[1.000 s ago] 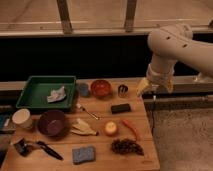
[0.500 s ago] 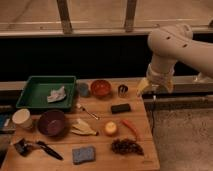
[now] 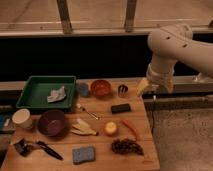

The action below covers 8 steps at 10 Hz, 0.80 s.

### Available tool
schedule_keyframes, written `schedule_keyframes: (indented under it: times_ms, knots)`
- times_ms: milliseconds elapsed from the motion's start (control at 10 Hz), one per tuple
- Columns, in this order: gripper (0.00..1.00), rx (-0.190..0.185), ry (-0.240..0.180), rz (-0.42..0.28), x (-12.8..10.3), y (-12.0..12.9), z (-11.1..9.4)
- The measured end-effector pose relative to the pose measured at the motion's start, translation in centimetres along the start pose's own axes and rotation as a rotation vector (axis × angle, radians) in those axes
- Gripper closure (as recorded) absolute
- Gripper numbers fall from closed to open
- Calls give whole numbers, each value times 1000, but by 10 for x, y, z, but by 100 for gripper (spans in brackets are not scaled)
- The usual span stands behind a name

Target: Place grapes in purple bowl

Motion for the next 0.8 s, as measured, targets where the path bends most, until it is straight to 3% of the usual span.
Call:
schedule_keyframes:
  times_ms: [500,800]
  knots:
    - [21,-1,0,-5,-1,1,-1]
    - [21,-18,-1,-164,-2,33,-7]
